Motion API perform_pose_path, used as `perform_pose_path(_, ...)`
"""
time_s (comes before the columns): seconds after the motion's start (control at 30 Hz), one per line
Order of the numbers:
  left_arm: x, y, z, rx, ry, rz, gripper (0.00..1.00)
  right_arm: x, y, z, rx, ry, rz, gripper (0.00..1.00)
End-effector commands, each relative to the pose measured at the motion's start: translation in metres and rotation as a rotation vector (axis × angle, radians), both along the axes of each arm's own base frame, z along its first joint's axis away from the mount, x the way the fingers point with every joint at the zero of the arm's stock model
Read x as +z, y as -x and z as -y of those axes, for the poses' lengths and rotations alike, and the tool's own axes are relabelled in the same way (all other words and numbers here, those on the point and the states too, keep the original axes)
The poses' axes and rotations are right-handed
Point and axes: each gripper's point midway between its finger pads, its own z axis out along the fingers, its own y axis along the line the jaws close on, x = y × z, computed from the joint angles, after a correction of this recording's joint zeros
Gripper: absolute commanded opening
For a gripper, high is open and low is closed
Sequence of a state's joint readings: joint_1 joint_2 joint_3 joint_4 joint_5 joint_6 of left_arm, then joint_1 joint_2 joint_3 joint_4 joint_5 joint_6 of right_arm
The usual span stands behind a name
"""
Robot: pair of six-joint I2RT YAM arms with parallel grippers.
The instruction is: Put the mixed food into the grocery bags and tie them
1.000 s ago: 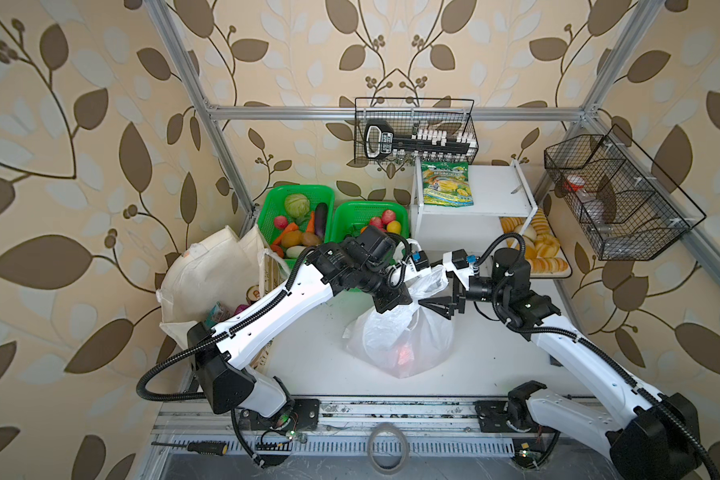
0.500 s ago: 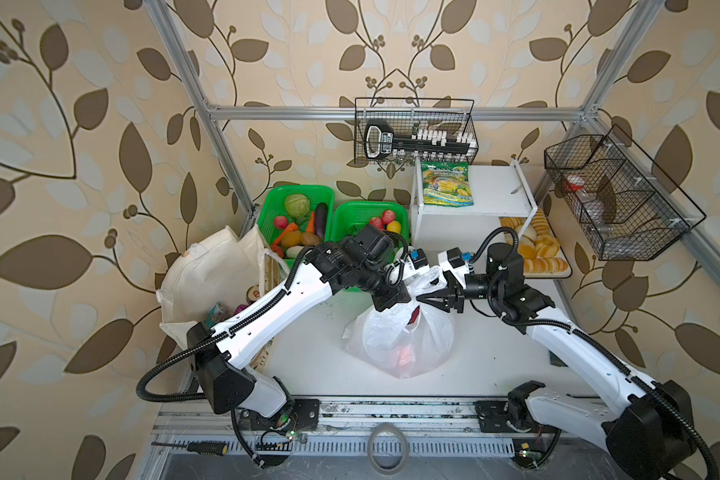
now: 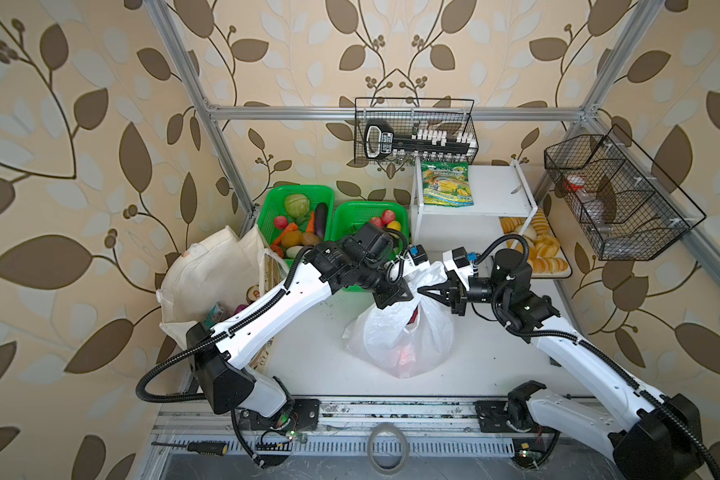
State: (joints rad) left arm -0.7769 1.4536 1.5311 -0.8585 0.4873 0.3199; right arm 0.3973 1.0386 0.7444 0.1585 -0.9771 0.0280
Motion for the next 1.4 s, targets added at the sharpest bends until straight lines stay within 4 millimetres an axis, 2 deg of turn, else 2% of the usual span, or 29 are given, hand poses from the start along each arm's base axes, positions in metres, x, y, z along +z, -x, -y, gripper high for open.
perform_pose_path(0.0, 0.034, -0.004, -0.008, 0.059, 0.097, 0.085, 0.44, 0.001, -0.005, 0.004, -0.061, -0.022, -0.005, 0.09)
perform_pose_path(0.1, 0.042, -0.007, -0.017, 0.119, 0.135, 0.119, 0.62, 0.002, -0.008, 0.007, -0.097, -0.048, -0.022, 0.07)
perform_pose_path(0.2, 0.056, -0.011, -0.026, 0.187, 0.192, 0.147, 0.76, 0.002, -0.008, 0.007, -0.099, -0.059, -0.038, 0.07)
perform_pose_path(0.33, 0.073, -0.036, -0.041, 0.348, 0.251, 0.151, 0.91, -0.001, -0.003, 0.005, -0.074, -0.058, -0.041, 0.07)
perform_pose_path(0.43, 0.08, -0.055, -0.042, 0.419, 0.281, 0.083, 0.96, -0.002, 0.002, 0.003, -0.052, -0.052, -0.041, 0.07)
perform_pose_path(0.6, 0.084, -0.065, -0.021, 0.361, 0.288, 0.029, 0.96, -0.004, 0.005, 0.001, -0.03, -0.047, -0.05, 0.07)
perform_pose_path(0.7, 0.084, -0.07, -0.012, 0.337, 0.284, 0.01, 0.9, -0.005, 0.006, 0.001, -0.029, -0.046, -0.057, 0.08)
perform_pose_path(0.73, 0.089, -0.067, -0.01, 0.32, 0.296, 0.009, 0.84, -0.005, 0.004, 0.001, -0.036, -0.047, -0.062, 0.08)
perform_pose_path(0.77, 0.079, -0.073, -0.004, 0.315, 0.282, -0.015, 0.78, -0.005, 0.003, 0.001, -0.042, -0.047, -0.068, 0.08)
perform_pose_path(0.8, 0.081, -0.073, -0.003, 0.305, 0.29, -0.018, 0.69, -0.005, 0.002, 0.001, -0.048, -0.048, -0.074, 0.08)
perform_pose_path(0.87, 0.084, -0.071, -0.002, 0.301, 0.307, -0.019, 0.42, -0.006, -0.003, 0.002, -0.074, -0.053, -0.099, 0.09)
perform_pose_path(0.93, 0.084, -0.072, -0.002, 0.317, 0.325, -0.022, 0.1, -0.008, -0.011, 0.005, -0.12, -0.061, -0.14, 0.09)
perform_pose_path(0.97, 0.091, -0.068, -0.006, 0.324, 0.346, -0.012, 0.0, -0.009, -0.016, 0.006, -0.15, -0.065, -0.164, 0.09)
perform_pose_path(1.07, 0.097, -0.067, -0.016, 0.385, 0.376, -0.001, 0.0, -0.015, -0.035, 0.015, -0.256, -0.091, -0.264, 0.08)
perform_pose_path(1.2, 0.101, -0.063, -0.029, 0.457, 0.416, -0.004, 0.0, -0.019, -0.049, 0.022, -0.341, -0.141, -0.376, 0.05)
perform_pose_path(1.37, 0.099, -0.048, -0.027, 0.443, 0.481, -0.092, 0.0, -0.018, -0.061, 0.027, -0.414, -0.194, -0.457, 0.03)
